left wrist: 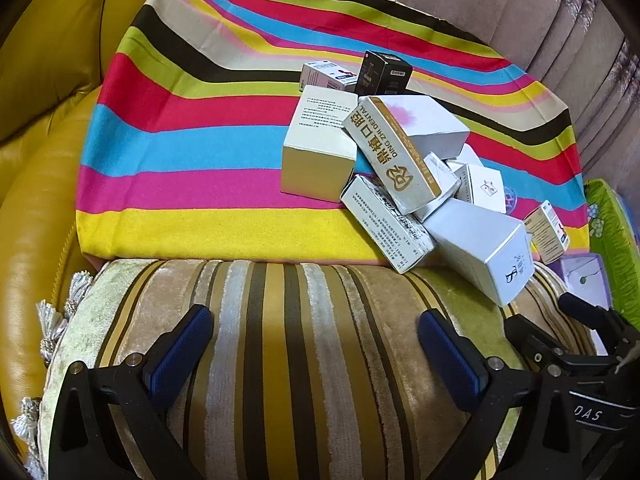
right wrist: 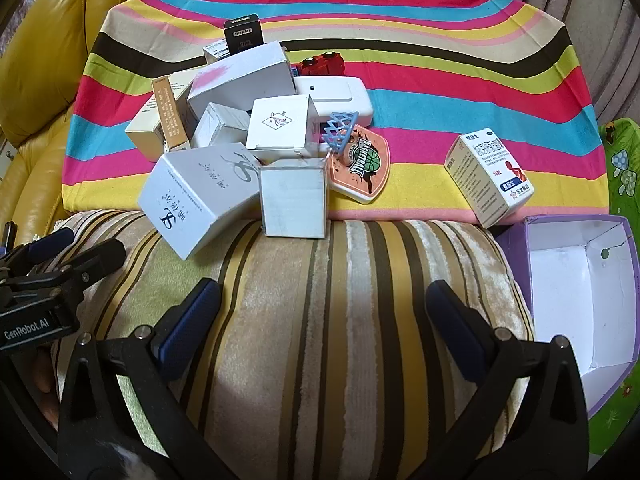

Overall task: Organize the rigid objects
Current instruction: 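Reach right tool toward white medicine box while left tool reaches gold dental box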

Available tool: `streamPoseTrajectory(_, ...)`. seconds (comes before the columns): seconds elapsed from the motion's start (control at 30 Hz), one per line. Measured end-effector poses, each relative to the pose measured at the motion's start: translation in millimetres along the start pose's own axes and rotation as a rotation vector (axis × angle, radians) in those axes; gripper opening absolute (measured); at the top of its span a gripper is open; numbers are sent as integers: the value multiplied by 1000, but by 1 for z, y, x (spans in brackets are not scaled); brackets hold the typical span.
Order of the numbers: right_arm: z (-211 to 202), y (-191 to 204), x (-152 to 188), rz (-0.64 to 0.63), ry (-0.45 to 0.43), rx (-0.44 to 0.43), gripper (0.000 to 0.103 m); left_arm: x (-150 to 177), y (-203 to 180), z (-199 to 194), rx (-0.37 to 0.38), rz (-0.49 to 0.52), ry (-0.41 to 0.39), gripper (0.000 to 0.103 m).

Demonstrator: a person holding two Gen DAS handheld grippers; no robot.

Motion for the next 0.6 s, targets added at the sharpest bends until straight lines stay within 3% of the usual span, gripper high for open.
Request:
streamPoseTrajectory(0.17, -1, -1, -1, -15, 10, -27, 103, 1, -4, -2, 8, 8, -9, 103)
streamPoseTrajectory(0.33, -2, -4, -3, -44, 22, -107, 103, -1, -6, -15, 54, -19, -63, 103)
streamPoseTrajectory(0.5, -5, -7, -4, -19, -14, -153, 103, -3, -24, -34, 293, -70, -68, 98)
streamPoseTrajectory(0.6, -4, -6, -6, -25, -17, -151, 103, -4, -31, -35, 330, -102, -64, 84)
Point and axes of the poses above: each gripper's, at about its wrist camera, not at the fingertips, and z roughly the way its jaws point, y to its left, x to its underside, the point moved 8 cm from there along z, roughly the way its jaws point, and after that the axes turned 14 degrees about -x, right-handed, at the moved point
